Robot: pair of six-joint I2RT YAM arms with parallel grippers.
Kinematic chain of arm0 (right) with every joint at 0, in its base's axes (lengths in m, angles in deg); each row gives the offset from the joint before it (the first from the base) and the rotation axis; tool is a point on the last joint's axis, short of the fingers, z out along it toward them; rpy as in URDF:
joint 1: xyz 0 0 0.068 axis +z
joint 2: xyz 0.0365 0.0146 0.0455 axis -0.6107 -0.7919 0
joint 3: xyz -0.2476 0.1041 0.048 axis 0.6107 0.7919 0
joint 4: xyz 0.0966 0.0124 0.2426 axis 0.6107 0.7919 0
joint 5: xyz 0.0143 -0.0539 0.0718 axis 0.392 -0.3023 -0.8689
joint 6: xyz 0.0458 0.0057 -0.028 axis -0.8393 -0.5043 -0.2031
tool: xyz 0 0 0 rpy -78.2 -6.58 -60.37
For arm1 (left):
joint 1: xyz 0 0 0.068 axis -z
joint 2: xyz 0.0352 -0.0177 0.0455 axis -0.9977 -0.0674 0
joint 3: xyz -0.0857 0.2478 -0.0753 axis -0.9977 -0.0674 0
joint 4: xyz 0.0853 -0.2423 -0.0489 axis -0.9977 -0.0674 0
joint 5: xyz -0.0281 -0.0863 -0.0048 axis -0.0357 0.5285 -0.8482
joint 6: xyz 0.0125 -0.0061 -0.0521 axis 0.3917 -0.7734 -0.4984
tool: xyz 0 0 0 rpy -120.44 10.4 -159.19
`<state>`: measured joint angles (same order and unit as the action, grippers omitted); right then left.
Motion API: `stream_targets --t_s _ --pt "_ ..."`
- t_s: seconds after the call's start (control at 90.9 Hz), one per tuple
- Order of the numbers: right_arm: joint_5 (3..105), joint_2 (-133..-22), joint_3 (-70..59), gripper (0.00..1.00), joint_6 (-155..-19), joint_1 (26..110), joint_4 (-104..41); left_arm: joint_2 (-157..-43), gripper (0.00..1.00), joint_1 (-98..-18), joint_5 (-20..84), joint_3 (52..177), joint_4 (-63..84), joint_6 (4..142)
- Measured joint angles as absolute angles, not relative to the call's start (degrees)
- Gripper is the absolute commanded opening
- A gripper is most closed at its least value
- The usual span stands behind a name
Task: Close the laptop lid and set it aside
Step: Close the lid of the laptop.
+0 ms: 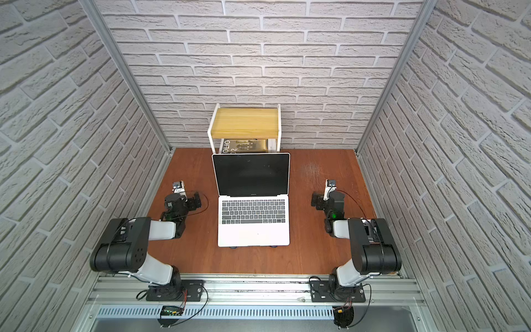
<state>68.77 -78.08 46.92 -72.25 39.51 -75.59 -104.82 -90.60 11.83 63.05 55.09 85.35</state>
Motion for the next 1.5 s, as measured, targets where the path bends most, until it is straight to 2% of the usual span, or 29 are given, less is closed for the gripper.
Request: stream_targets --t_s 0.726,0.814,0.869,0.924,0.968,1.067,1.265,1.309,1.331,1.496 --pt "68.80 -78.08 46.92 1.00 -72.25 39.51 -75.57 -104.78 0.98 -90.60 11.35 63.19 54.66 85.26" --pt "69.43 -76.60 45.83 0.98 -72.51 39.51 -70.87 -102.50 0.89 -90.63 10.45 66.05 46.53 84.45" --pt "70.35 -74.24 42.66 0.95 -73.87 39.49 -63.00 -99.38 0.89 -90.63 9.91 69.37 39.90 84.17" --pt "70.98 -71.37 38.12 0.83 -75.68 39.40 -55.22 -95.68 0.89 -90.74 9.62 72.65 35.62 83.60" --pt "70.30 -68.42 34.73 0.78 -76.82 39.33 -50.94 -92.36 0.89 -90.82 9.47 74.81 33.39 83.14" --pt "67.27 -59.50 30.84 0.76 -78.63 39.38 -44.93 -85.32 0.90 -90.95 9.45 77.76 29.52 82.18" --pt "57.41 -43.35 30.62 0.81 -80.51 40.23 -37.78 -76.32 0.91 -91.06 15.54 83.99 18.50 82.83" --pt "54.52 -41.27 30.62 0.97 -81.02 41.17 -36.36 -75.55 0.91 -91.06 18.17 86.11 16.47 83.12" --pt "53.41 -40.60 30.62 1.00 -80.67 41.74 -35.72 -75.29 0.92 -91.04 19.61 87.51 15.40 83.31" --pt "46.15 -38.54 30.62 0.99 -79.29 50.46 -30.30 -76.54 0.92 -88.75 29.60 100.19 9.61 86.00"
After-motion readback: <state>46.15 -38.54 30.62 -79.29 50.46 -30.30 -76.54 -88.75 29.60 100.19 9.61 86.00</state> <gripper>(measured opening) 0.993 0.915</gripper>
